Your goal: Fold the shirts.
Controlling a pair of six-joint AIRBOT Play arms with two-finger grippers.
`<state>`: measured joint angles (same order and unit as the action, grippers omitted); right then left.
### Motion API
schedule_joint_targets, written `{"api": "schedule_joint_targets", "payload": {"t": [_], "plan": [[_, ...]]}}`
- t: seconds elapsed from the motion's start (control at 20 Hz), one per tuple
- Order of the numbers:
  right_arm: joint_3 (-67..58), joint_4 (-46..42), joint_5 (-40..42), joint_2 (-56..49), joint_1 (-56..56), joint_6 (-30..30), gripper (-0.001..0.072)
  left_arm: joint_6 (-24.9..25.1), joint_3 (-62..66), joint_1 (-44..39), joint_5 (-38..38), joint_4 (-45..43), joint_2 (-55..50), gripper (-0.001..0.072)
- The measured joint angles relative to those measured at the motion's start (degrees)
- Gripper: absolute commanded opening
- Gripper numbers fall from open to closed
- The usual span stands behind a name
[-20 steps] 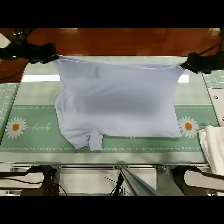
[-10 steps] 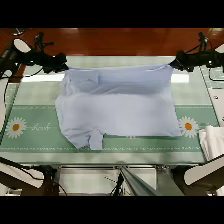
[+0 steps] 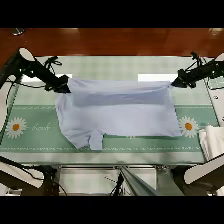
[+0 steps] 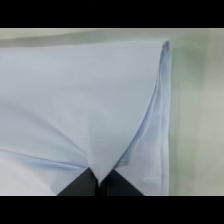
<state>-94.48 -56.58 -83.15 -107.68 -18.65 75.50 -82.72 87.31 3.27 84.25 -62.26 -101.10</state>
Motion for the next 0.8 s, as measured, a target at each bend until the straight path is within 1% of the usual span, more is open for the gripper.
{"api": "schedule_joint_targets", "payload": {"t": [0.05, 0.1, 0.15, 0.2, 0.35, 0.5, 0.6, 0.7, 0.8], "plan": [[0.59, -0.44, -0.50, -0.28, 0.17, 0.33, 0.0212, 0.09, -0.79, -0.13, 0.35, -0.11, -0.13, 0.0051], [0.96, -0.63, -0.68, -0.46, 0.37, 0.63, 0.0450, 0.20, -1.27, -0.24, 1.29, -0.17, -0.17, 0.0262], [1.27, -0.72, -1.07, -0.61, 0.66, 1.20, 0.0643, 0.26, -1.51, -0.24, 1.77, -0.26, -0.22, 0.0716], [1.46, -1.01, -1.73, -0.70, 0.83, 1.66, 0.0631, 0.20, -1.55, -0.09, 2.69, -0.46, -0.31, 0.0707], [1.75, -1.64, -4.42, 0.31, 0.83, 3.02, 0.0630, -1.60, -0.81, 0.83, 7.19, -1.68, 0.26, 0.0707], [3.21, -5.25, -6.25, 5.11, -0.33, 4.42, 0.0629, -2.84, -2.60, 2.60, 9.75, -3.85, 4.70, 0.0707], [8.13, -7.82, -4.66, 11.17, -1.60, 5.11, 0.0629, -2.93, -8.26, 4.39, 9.05, -5.38, 10.40, 0.0707], [17.11, -10.58, -1.33, 18.71, -2.62, 5.38, 0.0628, -3.02, -18.03, 7.23, 7.96, -8.35, 17.35, 0.0705], [28.46, -10.88, 2.56, 27.04, -3.15, 4.96, 0.0628, -2.99, -29.05, 11.47, 4.83, -9.42, 24.48, 0.0705]]}}
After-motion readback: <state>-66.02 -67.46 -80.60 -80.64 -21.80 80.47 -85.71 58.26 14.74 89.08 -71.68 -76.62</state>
